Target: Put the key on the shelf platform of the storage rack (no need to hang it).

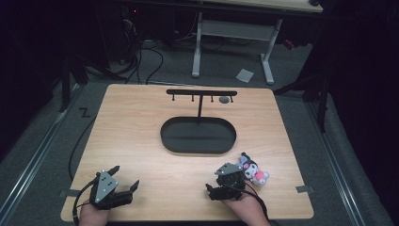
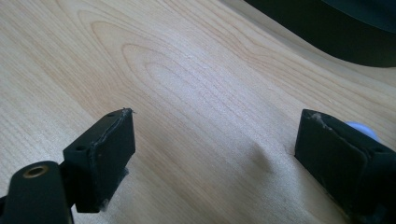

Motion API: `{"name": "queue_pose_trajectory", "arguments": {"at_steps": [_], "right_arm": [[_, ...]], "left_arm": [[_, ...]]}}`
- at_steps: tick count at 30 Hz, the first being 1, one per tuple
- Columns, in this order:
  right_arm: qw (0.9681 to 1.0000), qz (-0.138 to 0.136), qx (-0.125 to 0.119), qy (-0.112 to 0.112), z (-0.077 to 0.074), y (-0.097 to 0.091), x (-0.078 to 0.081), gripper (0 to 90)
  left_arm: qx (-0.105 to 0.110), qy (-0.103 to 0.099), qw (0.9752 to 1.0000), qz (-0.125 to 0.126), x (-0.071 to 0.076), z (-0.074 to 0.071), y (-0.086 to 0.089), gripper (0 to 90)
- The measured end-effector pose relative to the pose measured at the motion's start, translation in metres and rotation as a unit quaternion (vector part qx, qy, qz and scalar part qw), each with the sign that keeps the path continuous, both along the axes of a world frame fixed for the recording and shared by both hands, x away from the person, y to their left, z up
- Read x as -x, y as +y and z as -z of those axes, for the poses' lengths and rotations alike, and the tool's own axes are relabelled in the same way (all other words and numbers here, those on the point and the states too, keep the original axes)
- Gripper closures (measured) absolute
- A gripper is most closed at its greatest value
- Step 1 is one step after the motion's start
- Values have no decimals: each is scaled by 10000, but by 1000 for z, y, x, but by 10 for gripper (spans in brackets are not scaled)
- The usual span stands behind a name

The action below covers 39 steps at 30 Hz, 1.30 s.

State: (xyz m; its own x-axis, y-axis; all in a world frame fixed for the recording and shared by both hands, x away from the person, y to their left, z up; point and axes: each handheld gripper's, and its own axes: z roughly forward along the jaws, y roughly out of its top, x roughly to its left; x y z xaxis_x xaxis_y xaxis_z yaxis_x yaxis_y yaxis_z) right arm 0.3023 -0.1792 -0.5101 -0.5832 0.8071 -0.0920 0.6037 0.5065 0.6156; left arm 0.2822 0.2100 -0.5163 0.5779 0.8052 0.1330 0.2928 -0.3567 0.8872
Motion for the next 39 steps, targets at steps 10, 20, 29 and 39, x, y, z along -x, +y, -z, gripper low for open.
{"name": "queue_pose_trajectory", "arguments": {"at_steps": [10,20,29,39], "right_arm": [[9998,-41,148,120,-7,1,-4,138],[9987,-149,294,385,-13,-3,-3,181],[9953,-231,405,851,-19,-14,-10,286],[9921,-293,656,1027,-32,-19,-15,305]], "left_arm": [[-2,-71,10000,5,-2,-2,-6,152],[-8,-13,10000,59,-5,-1,-11,152],[-124,71,9999,94,-5,1,-12,152],[-97,168,9995,258,-3,-2,-6,152]]}}
